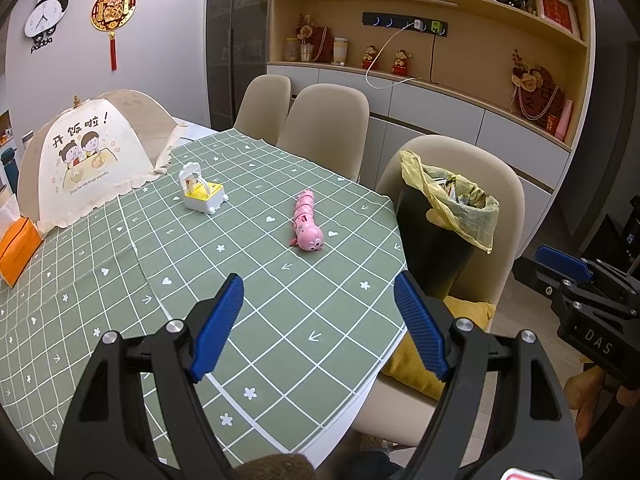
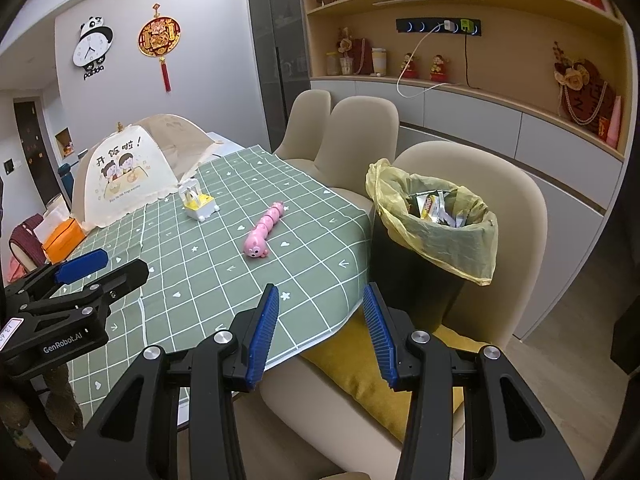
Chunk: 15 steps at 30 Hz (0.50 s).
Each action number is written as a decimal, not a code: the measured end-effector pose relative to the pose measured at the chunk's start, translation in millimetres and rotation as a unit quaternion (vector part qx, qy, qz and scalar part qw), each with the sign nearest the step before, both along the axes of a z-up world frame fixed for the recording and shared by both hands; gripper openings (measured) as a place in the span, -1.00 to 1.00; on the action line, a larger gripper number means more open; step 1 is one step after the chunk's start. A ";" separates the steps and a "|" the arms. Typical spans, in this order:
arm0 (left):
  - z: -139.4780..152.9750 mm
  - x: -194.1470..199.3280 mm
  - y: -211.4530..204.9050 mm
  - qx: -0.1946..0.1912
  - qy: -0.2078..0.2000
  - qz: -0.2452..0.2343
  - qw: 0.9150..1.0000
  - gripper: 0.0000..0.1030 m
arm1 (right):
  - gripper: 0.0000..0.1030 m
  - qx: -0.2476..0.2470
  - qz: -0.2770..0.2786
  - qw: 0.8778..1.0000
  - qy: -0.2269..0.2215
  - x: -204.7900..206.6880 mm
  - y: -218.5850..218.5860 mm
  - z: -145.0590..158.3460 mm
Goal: Collect trash
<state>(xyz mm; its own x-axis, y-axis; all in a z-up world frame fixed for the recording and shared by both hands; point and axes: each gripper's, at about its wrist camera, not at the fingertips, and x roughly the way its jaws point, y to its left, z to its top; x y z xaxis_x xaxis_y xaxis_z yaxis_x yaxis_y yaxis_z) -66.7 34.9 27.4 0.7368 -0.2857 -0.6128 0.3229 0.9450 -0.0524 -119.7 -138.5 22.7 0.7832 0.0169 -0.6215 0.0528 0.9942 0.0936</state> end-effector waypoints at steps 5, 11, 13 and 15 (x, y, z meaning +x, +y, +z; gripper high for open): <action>-2.4 1.9 3.6 -0.002 0.006 0.004 1.000 0.43 | -0.19 -0.001 -0.002 1.000 0.000 -0.3 0.2 -0.8; -7.3 7.9 12.6 -0.008 0.009 0.018 1.000 0.43 | -0.19 -0.002 -0.006 1.000 0.003 1.9 2.2 -4.3; -12.2 14.3 17.5 -0.008 0.017 0.026 0.999 0.43 | -0.19 -0.004 -0.005 1.000 0.008 4.9 4.2 -7.5; -21.5 25.5 25.2 -0.004 0.036 0.038 0.999 0.43 | -0.19 -0.010 -0.001 1.000 0.012 9.7 7.7 -9.7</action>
